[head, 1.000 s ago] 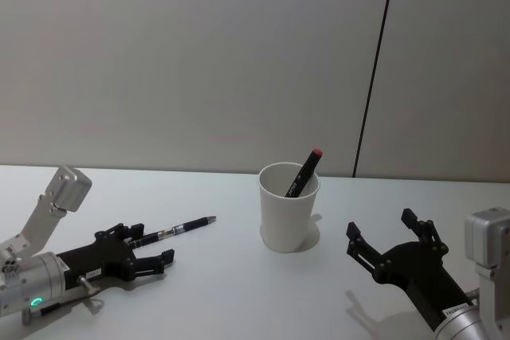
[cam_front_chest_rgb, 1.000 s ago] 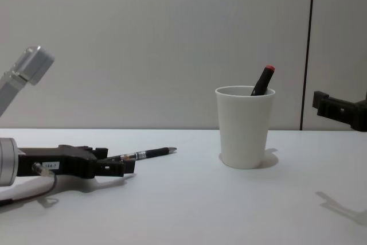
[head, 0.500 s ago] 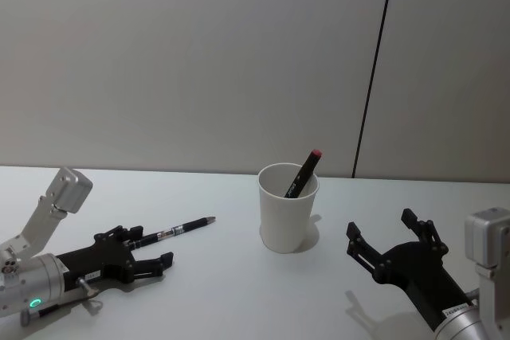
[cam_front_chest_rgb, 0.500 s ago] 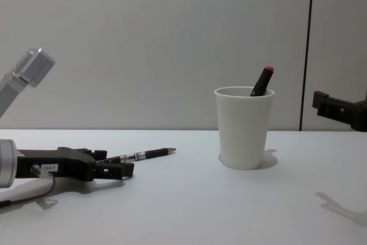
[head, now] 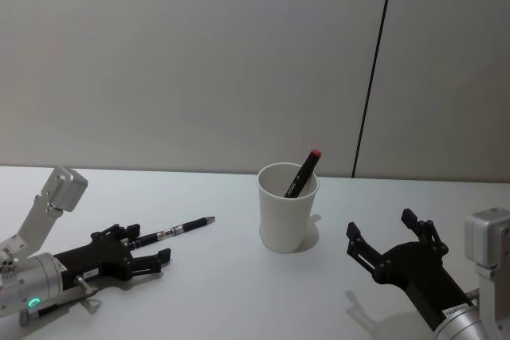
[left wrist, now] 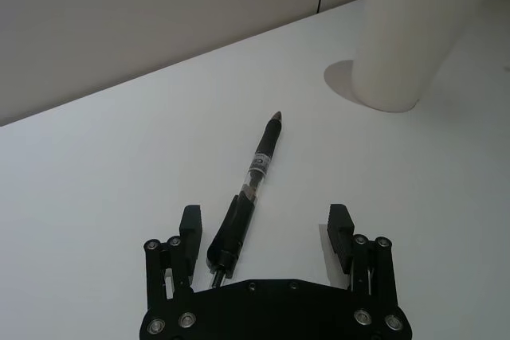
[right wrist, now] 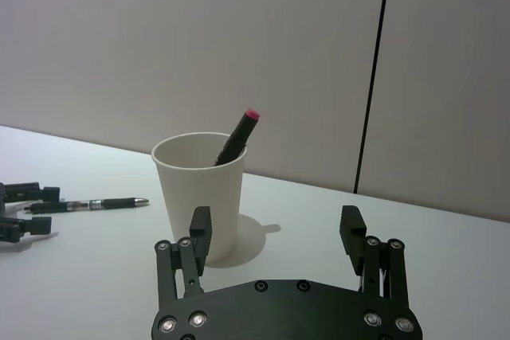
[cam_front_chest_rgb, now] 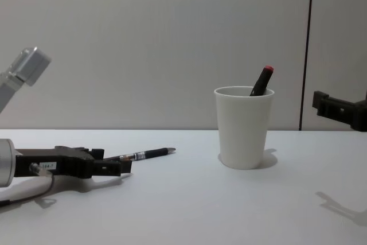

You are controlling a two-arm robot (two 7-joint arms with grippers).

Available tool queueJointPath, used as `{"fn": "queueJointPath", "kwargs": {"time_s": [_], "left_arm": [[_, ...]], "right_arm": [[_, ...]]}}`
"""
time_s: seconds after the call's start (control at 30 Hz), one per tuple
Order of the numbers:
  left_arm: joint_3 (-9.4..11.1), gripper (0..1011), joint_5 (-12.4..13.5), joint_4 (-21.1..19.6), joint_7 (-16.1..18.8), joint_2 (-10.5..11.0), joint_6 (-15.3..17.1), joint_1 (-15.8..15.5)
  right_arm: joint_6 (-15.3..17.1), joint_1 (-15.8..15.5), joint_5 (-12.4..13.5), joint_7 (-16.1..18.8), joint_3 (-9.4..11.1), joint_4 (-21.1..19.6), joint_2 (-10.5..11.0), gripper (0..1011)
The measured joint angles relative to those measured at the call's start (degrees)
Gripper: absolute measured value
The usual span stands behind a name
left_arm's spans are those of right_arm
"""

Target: Place the pen into the pen holder.

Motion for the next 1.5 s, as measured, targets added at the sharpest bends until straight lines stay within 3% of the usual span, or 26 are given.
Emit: {"fn": "queueJointPath", "kwargs": {"time_s": [0.5, 0.93, 1.5], "left_arm": [[0.0, 1000, -1.1, 0.0, 0.1, 0.3, -0.2, 0.0], [2.3, 1000, 1.0, 0.9, -1.0, 0.9, 0.1, -1.5], [2.4, 1000, 2.3, 1.2, -0.5, 0.8, 0.8, -1.7]], "right_arm": [[0.0, 0.0, 0.0, 0.0, 0.0, 0.0, 0.0, 1001], [0.0, 0.0, 0.0, 0.0, 0.0, 0.0, 0.0, 1001], [0.0, 0.0, 0.0, 0.0, 0.0, 0.0, 0.0, 1001]]}}
